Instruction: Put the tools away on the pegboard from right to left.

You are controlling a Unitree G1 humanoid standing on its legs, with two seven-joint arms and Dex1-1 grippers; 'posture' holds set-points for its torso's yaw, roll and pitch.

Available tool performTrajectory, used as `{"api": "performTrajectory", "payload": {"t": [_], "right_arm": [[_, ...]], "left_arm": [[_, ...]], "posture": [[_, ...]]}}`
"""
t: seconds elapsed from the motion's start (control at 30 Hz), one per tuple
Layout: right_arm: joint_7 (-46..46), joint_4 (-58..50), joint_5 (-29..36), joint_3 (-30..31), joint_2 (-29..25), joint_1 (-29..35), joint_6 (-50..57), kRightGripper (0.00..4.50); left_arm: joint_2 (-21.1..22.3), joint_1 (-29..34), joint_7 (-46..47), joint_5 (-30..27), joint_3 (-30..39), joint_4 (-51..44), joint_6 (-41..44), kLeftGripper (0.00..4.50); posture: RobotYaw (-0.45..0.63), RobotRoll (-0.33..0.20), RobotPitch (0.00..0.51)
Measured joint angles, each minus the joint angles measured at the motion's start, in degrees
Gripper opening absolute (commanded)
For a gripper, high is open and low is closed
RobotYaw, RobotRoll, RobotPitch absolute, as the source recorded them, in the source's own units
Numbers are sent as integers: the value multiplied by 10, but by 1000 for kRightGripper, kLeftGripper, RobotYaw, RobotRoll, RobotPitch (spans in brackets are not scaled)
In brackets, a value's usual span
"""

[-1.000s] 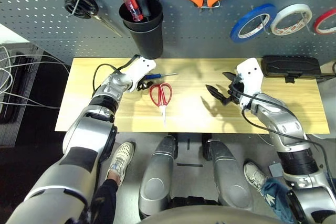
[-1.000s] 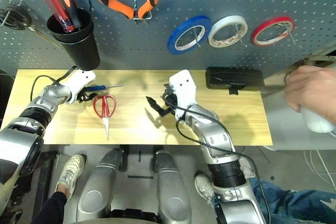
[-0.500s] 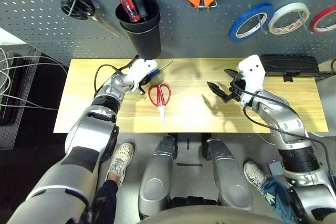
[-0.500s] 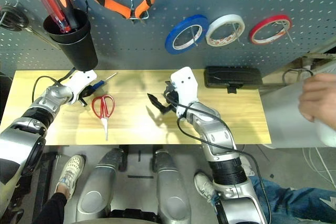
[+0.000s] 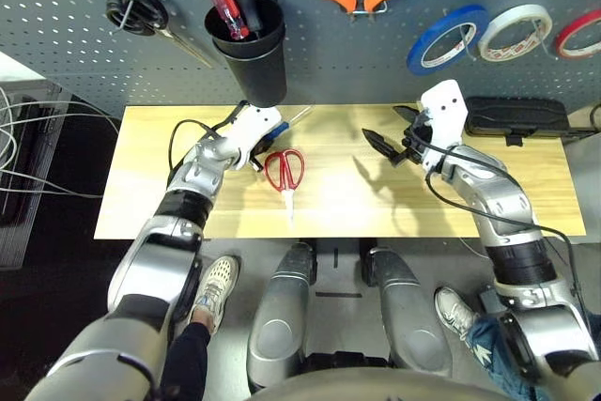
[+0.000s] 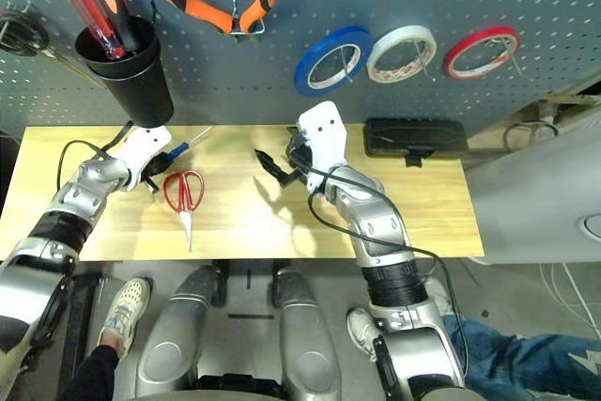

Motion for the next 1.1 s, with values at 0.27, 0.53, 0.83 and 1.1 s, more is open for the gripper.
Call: {"api": "performTrajectory", "payload": {"t": [0.27,0.53,0.83,1.1], "right_arm": [[24,36,-9,9,6,-16,-28,4500],[35,51,-15,3,-20,-8,-36,4500],[22,42,-17,-9,-30,32,-36,4500],[13,22,-17,-12,-31,49,-29,4500]], "left_arm": [[43,66,-32,-1,0,-189,136,706],[48,66,-31,13,-48,-174,33,706],[15,-26,-24,62,-126,-18,-189,706],[-11,-122,9,129,-191,166,-406,706]], "posture": [[200,0,288],[172,0,283],[137,0,291],[116,0,302]]}}
